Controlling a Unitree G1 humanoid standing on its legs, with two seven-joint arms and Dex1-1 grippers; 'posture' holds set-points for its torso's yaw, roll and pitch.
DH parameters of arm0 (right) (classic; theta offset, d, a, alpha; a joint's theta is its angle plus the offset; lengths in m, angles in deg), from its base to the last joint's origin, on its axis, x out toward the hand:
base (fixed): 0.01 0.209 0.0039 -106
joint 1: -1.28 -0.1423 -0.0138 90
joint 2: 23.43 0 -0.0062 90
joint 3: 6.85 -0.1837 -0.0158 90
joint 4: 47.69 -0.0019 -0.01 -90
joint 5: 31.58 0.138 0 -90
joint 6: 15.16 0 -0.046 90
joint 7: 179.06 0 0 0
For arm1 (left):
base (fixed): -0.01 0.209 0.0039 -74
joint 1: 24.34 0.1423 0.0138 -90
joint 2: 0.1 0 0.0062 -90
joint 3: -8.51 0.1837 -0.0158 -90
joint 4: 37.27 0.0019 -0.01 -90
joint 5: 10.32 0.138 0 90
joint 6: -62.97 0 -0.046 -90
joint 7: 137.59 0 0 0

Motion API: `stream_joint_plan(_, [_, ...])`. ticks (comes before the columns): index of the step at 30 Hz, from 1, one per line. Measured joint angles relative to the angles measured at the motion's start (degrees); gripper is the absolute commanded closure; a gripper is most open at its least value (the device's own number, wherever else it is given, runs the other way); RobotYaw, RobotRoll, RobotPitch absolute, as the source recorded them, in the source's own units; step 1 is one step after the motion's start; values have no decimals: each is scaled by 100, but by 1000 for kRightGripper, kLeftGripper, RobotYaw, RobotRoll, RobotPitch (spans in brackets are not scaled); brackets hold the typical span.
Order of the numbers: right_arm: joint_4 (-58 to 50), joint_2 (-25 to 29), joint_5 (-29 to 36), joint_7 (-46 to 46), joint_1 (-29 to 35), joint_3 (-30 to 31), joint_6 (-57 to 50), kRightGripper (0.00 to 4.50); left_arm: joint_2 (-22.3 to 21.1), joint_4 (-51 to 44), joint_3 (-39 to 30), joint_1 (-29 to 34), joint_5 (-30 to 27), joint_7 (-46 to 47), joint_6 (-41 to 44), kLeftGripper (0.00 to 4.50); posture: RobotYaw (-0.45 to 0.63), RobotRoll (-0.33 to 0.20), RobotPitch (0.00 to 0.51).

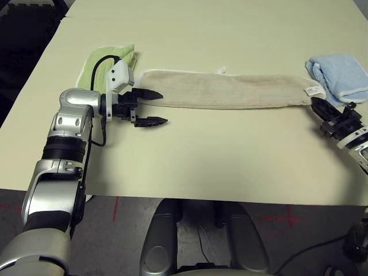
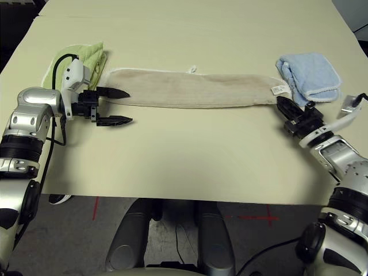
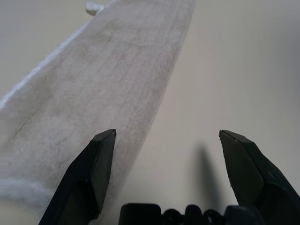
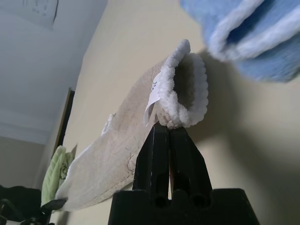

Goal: Fold the towel and set it aside.

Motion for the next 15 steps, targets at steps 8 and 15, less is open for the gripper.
stream_joint_plan(8, [-8,413,-170,523,7,168,101,4472,5,3,16,-1,0,0,-4,0,-66,0,327])
stream_joint_plan(15, [-447,454,-506,1162,-297,951,165,4472,23,6,16,-5,0,1,-8,0,-53,0,327])
